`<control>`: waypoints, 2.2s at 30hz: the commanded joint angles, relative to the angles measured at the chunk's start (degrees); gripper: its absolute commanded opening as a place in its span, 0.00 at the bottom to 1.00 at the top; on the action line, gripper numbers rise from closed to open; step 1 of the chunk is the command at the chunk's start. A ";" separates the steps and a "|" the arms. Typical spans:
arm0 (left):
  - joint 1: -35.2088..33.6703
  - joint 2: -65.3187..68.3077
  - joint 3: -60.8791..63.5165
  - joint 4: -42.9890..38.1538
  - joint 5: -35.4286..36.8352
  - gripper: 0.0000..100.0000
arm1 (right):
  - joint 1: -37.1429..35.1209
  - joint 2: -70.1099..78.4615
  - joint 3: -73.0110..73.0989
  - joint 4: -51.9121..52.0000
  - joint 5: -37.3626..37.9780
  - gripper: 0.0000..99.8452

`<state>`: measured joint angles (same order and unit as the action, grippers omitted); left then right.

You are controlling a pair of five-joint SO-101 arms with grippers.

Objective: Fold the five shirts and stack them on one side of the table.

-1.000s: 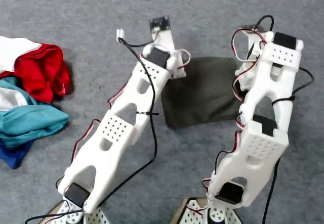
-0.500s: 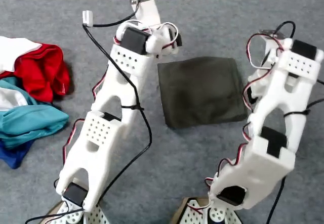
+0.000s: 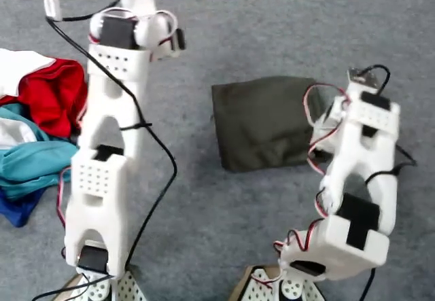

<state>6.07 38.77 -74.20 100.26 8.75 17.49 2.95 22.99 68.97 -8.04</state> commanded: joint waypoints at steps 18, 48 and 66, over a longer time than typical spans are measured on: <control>-8.70 -14.55 19.69 0.53 -1.41 0.21 | -8.57 14.37 -7.96 -8.70 -14.07 0.31; -15.12 -14.29 19.69 0.53 -1.49 0.21 | -1.89 15.52 -34.95 -1.05 3.08 0.00; -15.47 -14.29 19.69 0.53 -1.49 0.21 | 10.15 27.12 -48.04 1.14 13.71 0.00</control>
<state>-9.14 27.78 -54.42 100.26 7.43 28.31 29.67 -21.05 68.26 3.82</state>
